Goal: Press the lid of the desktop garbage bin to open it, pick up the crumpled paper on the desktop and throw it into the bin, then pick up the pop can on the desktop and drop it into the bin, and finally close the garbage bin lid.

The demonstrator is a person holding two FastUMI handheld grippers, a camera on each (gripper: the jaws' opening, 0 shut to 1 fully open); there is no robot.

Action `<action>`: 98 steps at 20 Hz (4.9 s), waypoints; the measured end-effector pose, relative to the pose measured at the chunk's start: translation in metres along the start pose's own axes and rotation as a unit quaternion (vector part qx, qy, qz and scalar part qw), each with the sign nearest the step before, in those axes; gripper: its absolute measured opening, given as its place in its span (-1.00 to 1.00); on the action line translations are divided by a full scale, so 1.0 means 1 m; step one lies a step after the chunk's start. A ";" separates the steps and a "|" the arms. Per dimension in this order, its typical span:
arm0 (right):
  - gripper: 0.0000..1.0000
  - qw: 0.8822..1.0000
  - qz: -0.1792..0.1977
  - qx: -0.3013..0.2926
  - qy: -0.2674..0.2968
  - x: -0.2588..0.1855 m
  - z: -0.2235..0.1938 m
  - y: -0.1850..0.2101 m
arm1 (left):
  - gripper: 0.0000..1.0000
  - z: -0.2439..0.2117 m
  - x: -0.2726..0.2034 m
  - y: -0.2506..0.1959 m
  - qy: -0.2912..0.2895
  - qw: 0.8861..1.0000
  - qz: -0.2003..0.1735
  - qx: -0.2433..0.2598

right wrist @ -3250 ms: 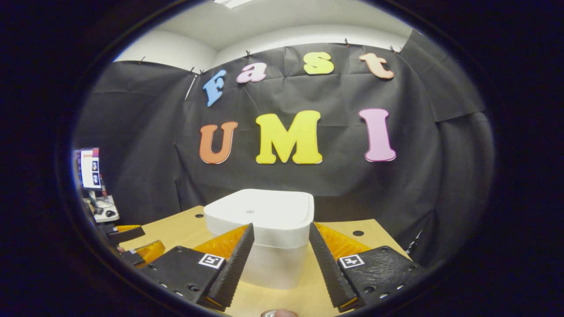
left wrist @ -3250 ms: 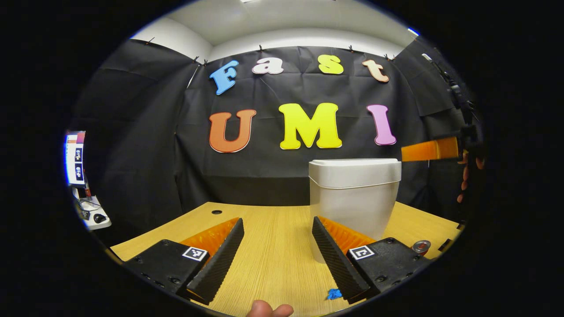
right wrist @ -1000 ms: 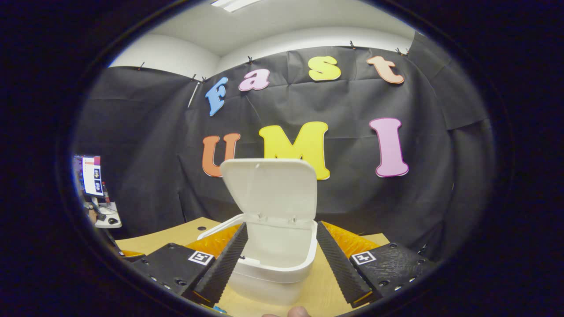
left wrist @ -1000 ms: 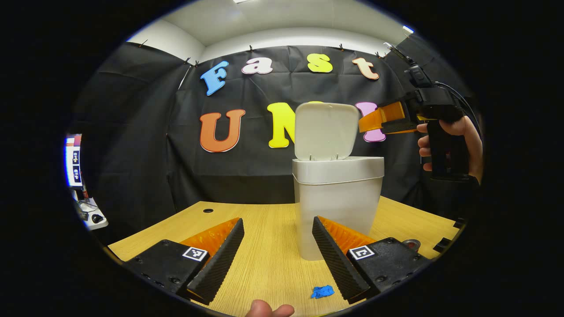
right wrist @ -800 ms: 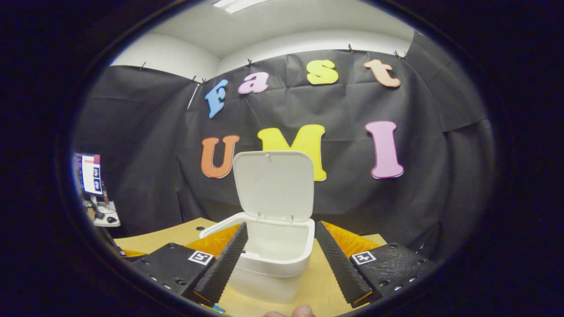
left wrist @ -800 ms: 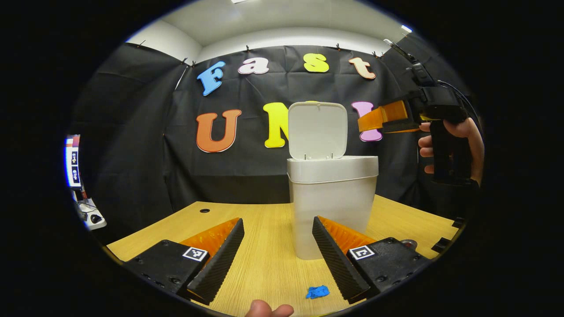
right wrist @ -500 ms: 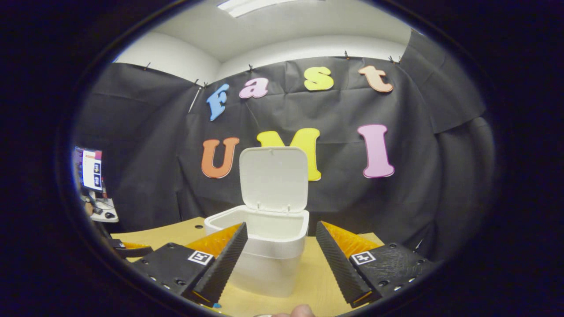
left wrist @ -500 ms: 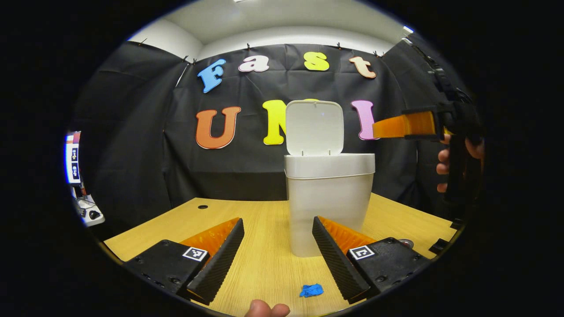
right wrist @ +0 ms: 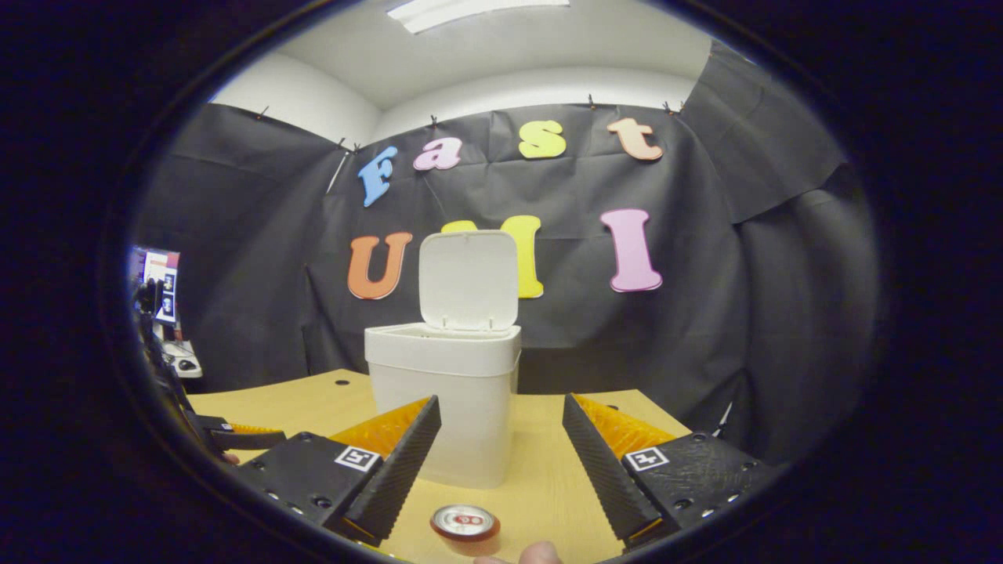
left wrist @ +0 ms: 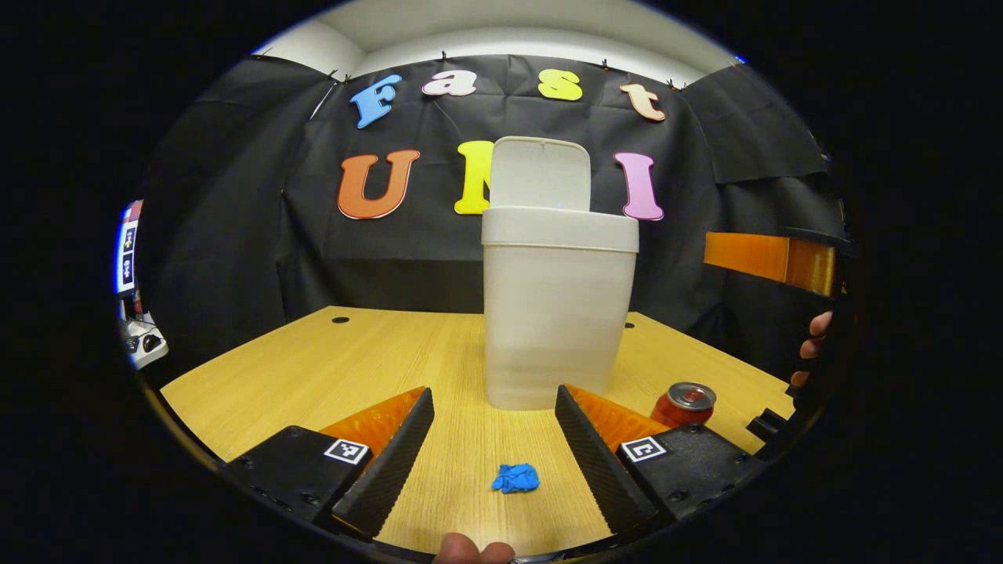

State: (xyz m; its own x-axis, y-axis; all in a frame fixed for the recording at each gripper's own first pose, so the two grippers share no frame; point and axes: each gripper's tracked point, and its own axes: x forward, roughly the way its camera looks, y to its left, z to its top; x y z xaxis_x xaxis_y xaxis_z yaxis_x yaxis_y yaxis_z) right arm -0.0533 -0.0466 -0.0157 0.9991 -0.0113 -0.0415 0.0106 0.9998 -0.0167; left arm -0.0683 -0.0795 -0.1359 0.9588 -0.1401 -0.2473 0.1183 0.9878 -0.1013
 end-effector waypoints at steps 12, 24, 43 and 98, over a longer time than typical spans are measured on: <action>0.96 0.999 -0.030 0.006 0.013 -0.024 -0.048 -0.032 | 1.00 -0.069 0.000 -0.012 0.066 0.998 0.002 -0.003; 0.96 0.998 -0.013 0.017 0.052 -0.027 -0.086 -0.019 | 0.98 -0.100 0.018 -0.008 0.106 0.994 0.023 -0.013; 0.93 0.997 -0.012 0.003 0.075 -0.054 -0.110 -0.014 | -0.04 -0.107 0.027 0.004 0.112 0.992 0.056 -0.004; 0.62 0.972 -0.028 0.003 0.232 0.002 -0.224 0.031 | -0.32 0.063 0.021 0.063 -0.100 0.992 0.080 0.015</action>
State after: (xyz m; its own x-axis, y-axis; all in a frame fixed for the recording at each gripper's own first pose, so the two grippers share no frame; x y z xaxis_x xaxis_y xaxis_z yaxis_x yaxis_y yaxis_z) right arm -0.0601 -0.0190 -0.2396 0.8705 -0.0708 -0.4871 0.0669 0.9974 -0.0255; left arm -0.0247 -0.0163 -0.0863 0.9976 0.0324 -0.0608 -0.0353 0.9983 -0.0459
